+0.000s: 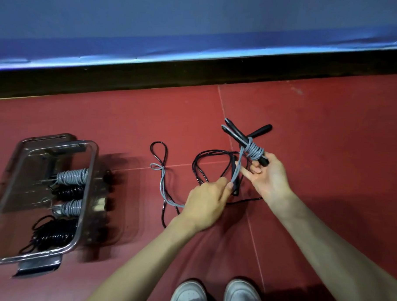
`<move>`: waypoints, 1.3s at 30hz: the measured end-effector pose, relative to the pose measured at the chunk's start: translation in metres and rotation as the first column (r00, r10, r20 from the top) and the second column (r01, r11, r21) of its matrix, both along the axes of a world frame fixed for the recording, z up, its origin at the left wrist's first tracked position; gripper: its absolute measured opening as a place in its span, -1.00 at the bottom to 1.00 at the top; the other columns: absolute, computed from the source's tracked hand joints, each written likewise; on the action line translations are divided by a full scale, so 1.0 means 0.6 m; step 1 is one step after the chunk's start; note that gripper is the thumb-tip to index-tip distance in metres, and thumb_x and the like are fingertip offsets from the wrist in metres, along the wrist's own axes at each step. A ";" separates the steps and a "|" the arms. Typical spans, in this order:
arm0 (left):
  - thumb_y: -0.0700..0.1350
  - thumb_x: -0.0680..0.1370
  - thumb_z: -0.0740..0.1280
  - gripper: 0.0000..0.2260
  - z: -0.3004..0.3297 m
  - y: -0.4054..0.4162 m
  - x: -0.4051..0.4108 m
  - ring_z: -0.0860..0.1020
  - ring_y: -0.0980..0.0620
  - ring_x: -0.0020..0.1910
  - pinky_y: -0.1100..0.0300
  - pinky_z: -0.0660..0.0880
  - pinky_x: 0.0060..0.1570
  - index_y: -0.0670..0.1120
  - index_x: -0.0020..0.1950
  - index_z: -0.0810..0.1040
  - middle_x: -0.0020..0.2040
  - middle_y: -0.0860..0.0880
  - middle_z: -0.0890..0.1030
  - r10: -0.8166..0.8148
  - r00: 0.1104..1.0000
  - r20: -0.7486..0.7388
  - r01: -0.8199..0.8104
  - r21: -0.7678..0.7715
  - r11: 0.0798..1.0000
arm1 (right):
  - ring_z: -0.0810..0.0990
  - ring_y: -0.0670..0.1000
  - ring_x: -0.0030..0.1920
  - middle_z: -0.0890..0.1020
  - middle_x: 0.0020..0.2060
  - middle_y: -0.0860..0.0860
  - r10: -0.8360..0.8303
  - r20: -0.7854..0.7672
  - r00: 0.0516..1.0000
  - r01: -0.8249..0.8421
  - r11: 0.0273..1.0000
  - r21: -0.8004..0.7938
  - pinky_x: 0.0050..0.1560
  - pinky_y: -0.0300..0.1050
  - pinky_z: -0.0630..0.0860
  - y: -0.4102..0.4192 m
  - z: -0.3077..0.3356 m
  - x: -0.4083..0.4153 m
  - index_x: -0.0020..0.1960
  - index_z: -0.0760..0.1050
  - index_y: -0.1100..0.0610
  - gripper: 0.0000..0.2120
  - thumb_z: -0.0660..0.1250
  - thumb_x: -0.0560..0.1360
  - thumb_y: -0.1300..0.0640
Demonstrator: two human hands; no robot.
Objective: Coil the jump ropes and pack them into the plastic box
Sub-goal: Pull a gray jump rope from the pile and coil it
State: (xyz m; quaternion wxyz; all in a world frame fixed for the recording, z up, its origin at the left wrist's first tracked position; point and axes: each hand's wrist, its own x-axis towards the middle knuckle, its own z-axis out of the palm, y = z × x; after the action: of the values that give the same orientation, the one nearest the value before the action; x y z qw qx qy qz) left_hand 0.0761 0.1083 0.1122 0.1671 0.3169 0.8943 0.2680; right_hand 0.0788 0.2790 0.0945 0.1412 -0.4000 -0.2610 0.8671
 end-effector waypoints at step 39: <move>0.14 0.48 0.36 -0.63 0.046 -0.068 -0.119 0.32 -0.01 -0.35 0.11 0.26 -0.32 -0.19 -0.15 0.50 -0.32 -0.12 0.43 -0.188 0.840 0.509 -0.051 0.419 0.907 | 0.42 -0.10 -0.37 0.50 -0.33 -0.06 0.769 0.169 0.617 -0.507 0.225 0.832 -0.38 -0.23 0.41 -0.039 0.088 0.055 0.10 0.47 0.16 -0.80 0.23 0.52 0.10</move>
State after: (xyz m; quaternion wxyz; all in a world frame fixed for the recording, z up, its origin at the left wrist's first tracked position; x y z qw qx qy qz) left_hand 0.0046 0.0677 0.1395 0.3493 0.2894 0.7210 0.5239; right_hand 0.1117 0.2559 0.1470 -0.0281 -0.0123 -0.7497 0.6611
